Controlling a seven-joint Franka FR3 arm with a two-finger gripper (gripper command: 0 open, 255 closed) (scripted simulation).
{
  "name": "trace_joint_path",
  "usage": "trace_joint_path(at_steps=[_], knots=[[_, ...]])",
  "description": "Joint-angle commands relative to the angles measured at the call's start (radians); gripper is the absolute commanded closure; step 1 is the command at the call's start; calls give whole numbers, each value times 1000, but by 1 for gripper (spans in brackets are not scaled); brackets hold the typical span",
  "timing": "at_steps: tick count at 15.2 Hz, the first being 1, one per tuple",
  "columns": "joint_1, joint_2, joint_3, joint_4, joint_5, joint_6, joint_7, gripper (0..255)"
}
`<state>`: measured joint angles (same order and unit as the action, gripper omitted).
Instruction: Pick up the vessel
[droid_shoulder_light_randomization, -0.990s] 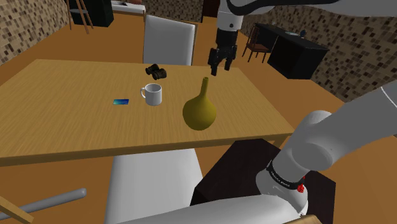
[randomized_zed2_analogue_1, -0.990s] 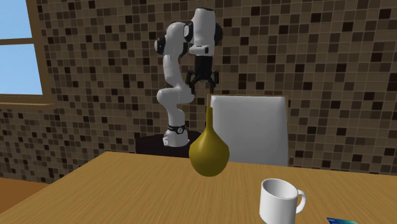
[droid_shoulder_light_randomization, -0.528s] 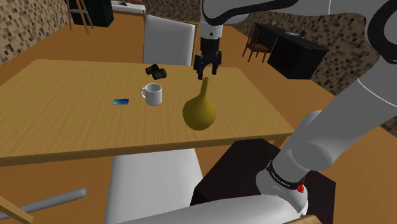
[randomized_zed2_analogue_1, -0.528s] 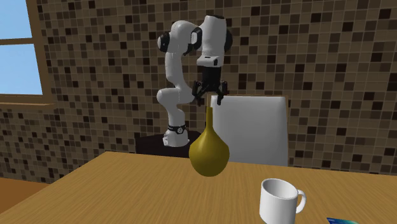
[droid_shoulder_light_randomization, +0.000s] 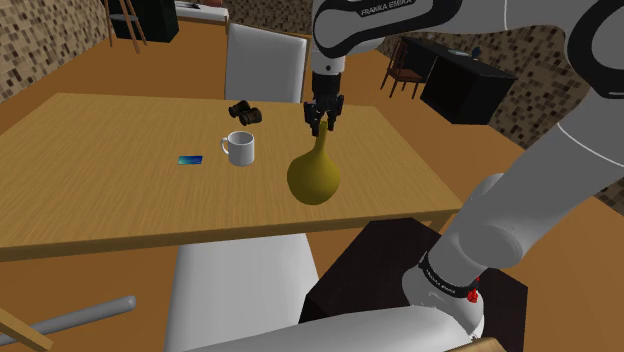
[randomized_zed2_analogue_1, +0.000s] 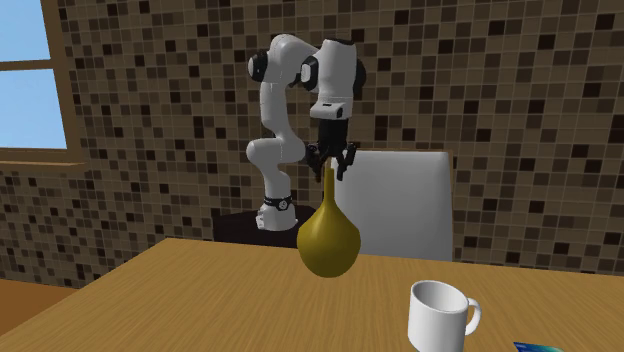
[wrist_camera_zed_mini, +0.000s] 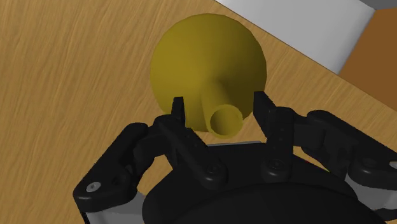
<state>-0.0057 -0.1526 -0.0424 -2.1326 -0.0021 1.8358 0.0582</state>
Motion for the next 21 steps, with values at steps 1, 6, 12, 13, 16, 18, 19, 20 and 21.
trace_joint_path(at_steps=[1,6,12,13,16,18,19,20,21], knots=[[0,0,0,-2,0,3,0,255],[0,0,0,-2,0,2,0,255],[0,-9,0,28,0,-37,1,255],[0,-11,0,39,0,-50,1,255],[0,-17,1,73,0,-90,1,255],[0,-20,1,97,0,-117,1,255],[0,-22,1,109,0,-130,1,255],[1,-22,1,122,0,-144,1,255],[1,-23,1,134,0,-157,2,255]])
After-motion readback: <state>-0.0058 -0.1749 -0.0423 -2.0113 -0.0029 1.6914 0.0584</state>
